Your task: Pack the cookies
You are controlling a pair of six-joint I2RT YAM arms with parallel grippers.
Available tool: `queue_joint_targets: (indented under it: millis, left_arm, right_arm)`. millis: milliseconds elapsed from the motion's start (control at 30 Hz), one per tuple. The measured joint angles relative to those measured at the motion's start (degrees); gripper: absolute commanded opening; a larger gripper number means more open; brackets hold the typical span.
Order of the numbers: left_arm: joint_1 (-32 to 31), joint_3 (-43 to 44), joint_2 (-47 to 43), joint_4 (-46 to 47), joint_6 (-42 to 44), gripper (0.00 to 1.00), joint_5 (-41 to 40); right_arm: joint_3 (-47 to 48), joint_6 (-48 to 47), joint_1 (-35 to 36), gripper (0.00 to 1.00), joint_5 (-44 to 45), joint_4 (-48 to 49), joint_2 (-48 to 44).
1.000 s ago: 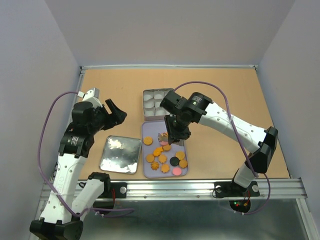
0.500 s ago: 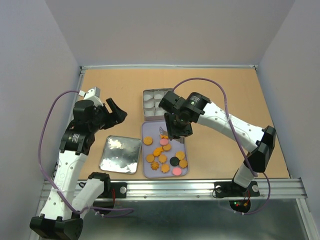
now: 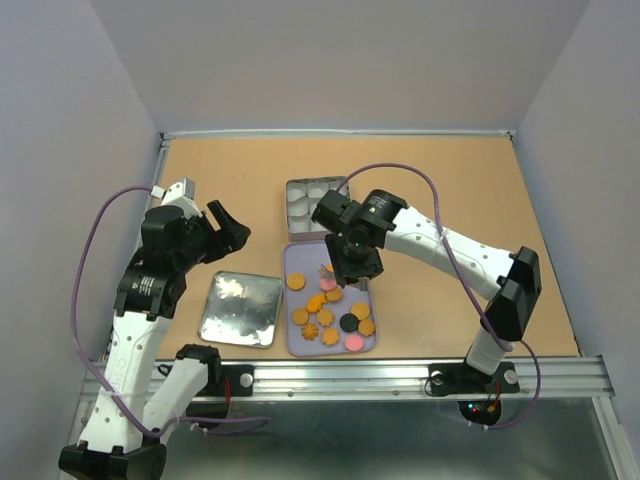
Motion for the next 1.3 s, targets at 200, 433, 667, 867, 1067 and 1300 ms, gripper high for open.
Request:
queue_joint_targets:
  millis: [200,433,667,867,1067,1300]
  left_arm:
    - [0.0,0.0,-1.3,-0.7,-0.2,0.81,-0.8]
    - [0.0,0.0,-2.0,-0.7,-0.4,0.81,-1.2]
    - [0.0,-0.8,-2.6,-0.6,-0.4,0.81,-1.4]
    - [0.0,-1.6,-2.5,-0.5,-0.4,0.81,-1.5]
    - [0.0,-2.4,-2.5,-0.1,-0.4,0.81,-1.5]
    - [0.0,-2.6,-2.2,0.9,-0.4,0.81,-1.4]
  right_arm:
    - [0.0,-1.1,0.0,0.57,-0.9,0.8,1.1]
    - [0.0,-2.2,0.0,0.56,-1.4,1.0,4.1]
    - [0.0,-2.8,0.0,0.55,-1.5,1.1,6.2]
    - [0.1,-3.0,0.0,0.51,-1.7,1.0,6.9]
    - [0.1,-2.7,0.0,0.48,-2.7,0.8,6.9]
    - [0.0,-1.6,1.2,0.45,-3.7,0.5,6.8]
